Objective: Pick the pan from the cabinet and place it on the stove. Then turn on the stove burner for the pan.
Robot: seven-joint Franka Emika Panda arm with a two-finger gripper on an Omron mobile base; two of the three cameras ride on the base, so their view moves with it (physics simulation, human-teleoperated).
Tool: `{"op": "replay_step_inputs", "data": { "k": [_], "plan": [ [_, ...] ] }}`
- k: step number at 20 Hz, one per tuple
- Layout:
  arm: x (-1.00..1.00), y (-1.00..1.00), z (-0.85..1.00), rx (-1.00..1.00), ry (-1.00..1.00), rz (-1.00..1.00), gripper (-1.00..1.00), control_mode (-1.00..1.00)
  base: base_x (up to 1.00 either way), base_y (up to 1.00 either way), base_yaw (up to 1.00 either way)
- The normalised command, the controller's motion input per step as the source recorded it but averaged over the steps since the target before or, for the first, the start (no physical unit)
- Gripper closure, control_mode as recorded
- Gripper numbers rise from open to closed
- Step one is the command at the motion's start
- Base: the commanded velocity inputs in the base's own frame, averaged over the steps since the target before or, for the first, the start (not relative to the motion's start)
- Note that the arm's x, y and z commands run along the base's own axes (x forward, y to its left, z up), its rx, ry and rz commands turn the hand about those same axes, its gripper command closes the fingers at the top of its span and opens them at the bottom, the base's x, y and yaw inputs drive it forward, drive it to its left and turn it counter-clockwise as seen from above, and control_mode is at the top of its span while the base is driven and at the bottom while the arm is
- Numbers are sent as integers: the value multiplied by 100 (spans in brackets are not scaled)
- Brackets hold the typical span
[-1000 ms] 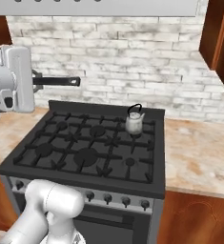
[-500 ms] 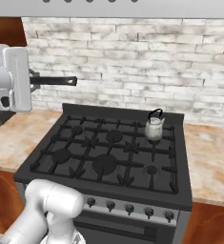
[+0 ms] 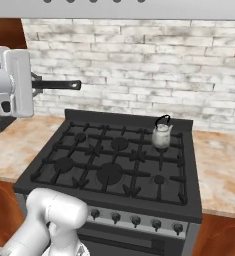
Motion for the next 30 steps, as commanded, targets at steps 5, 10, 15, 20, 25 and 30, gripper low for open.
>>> {"op": "replay_step_inputs", "data": {
  "k": [5,10,15,20,25,30],
  "plan": [
    [0,0,0,0,0,0,100,100,11,19,0],
    [1,3,-3,-1,0,0,100,-100,1,0,0],
    [11,-52,-20,9,17,-13,100,-100,0,0,0],
    [4,-71,-19,14,14,-16,100,-100,0,0,0],
    [-3,-74,-24,13,9,-14,100,-100,0,0,0],
    [-8,-85,-34,12,7,-11,100,-100,0,0,0]
  ]
}}
